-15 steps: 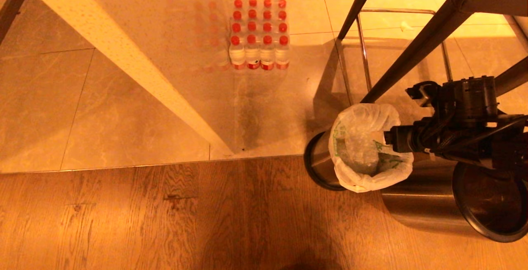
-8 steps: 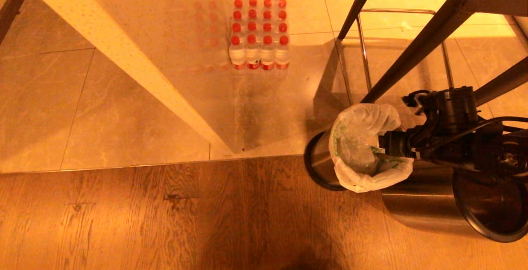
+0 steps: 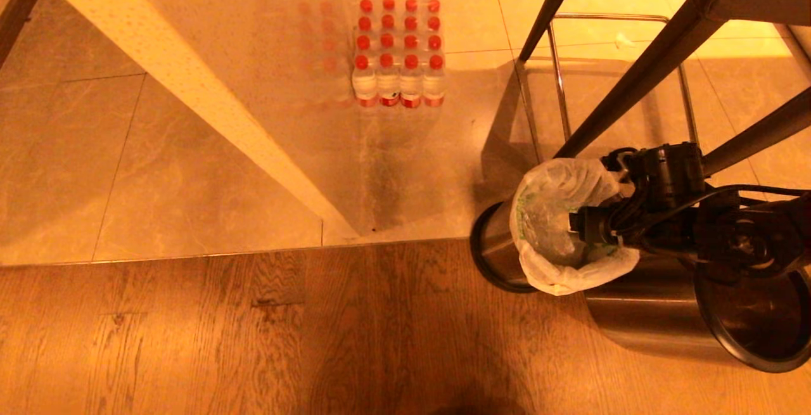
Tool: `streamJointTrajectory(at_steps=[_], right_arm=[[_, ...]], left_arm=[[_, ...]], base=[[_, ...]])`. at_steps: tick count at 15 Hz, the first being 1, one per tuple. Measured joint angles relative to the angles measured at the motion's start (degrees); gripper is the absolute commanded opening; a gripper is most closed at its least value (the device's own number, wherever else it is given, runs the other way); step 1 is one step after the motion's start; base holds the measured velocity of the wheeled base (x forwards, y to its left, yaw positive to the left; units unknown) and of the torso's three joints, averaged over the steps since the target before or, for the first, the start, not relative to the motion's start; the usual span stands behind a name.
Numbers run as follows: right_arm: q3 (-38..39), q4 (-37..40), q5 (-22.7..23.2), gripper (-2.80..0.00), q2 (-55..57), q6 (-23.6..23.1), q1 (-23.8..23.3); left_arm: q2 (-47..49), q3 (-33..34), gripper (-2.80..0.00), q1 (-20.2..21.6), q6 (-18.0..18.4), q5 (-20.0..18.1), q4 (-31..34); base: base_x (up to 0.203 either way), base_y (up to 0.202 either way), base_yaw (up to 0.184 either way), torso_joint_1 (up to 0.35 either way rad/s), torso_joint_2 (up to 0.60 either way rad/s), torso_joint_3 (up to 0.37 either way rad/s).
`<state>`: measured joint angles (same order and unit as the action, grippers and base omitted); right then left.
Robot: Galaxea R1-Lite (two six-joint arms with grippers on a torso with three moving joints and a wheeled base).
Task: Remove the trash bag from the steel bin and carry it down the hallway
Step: Pick up the trash bag
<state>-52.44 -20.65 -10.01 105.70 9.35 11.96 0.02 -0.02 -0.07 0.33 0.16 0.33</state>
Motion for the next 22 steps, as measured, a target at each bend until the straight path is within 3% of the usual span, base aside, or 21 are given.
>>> streamJointTrajectory(at_steps=[8,9,22], right_arm=[[-3.3,-4.0,-0.2,0.00,5.8,-0.4,0.1],[-2.9,-4.7,0.5,-2.80,6.0,-0.5,0.1],[-2.1,-2.2,0.3,-2.80,3.3,0.2,1.1]], left_arm=[[0.0,0.0,-2.80,0.0,0.0,0.0,0.0],[0.0,0.0,-2.80,0.0,0.0,0.0,0.0],[0.0,0.0,-2.80,0.0,0.0,0.0,0.0]], base=[[0.000,0.000,0.000,0.000,0.00,0.000],[0.000,0.000,0.000,0.000,0.00,0.000],[0.000,0.000,0.000,0.000,0.00,0.000]])
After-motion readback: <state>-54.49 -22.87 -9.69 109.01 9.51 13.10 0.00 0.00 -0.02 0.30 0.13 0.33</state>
